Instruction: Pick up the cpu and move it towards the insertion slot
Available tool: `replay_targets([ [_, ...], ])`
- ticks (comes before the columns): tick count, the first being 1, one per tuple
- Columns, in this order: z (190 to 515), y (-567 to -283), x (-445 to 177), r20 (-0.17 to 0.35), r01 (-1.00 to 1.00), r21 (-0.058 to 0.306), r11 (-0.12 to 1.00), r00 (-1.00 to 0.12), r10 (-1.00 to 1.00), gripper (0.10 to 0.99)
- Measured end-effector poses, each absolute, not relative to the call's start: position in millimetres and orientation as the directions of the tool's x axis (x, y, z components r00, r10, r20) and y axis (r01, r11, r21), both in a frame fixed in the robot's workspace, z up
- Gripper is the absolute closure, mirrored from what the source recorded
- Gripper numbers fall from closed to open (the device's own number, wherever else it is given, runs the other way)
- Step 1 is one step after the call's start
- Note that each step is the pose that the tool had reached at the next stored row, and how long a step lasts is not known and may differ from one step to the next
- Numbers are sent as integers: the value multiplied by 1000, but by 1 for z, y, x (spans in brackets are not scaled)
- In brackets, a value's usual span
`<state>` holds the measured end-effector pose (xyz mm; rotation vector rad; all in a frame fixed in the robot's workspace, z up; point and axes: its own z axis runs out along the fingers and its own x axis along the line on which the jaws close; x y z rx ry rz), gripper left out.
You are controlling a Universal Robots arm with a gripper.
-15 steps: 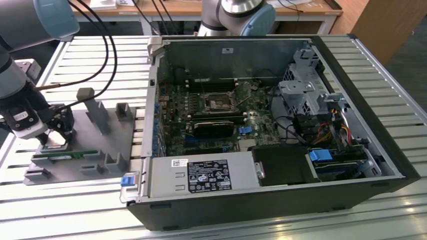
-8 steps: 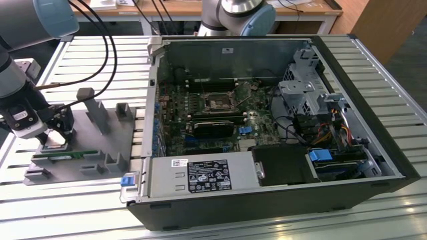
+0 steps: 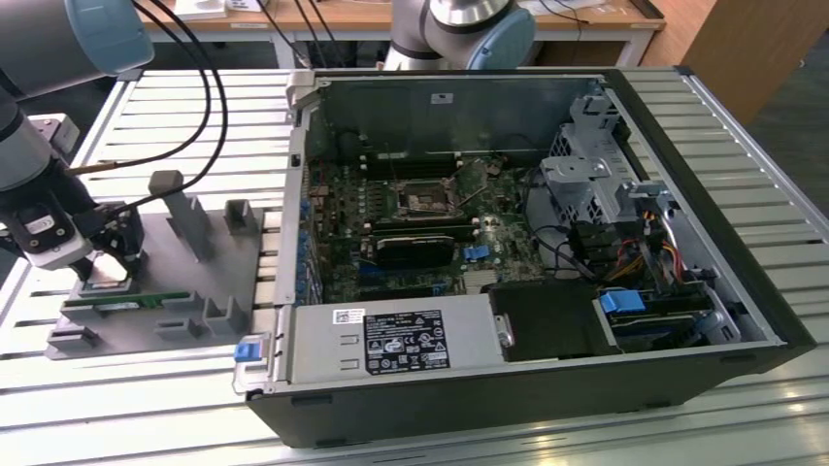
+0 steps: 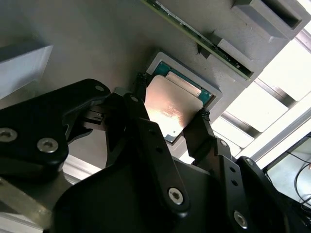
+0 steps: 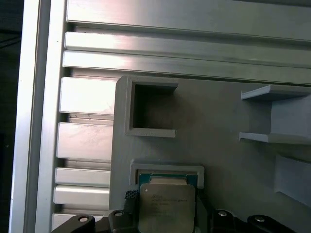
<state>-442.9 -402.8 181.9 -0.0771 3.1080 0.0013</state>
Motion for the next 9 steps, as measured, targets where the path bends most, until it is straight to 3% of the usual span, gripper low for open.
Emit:
replay_targets([
  [9, 182, -403, -443, -33, -50, 0, 999, -998, -50, 510],
])
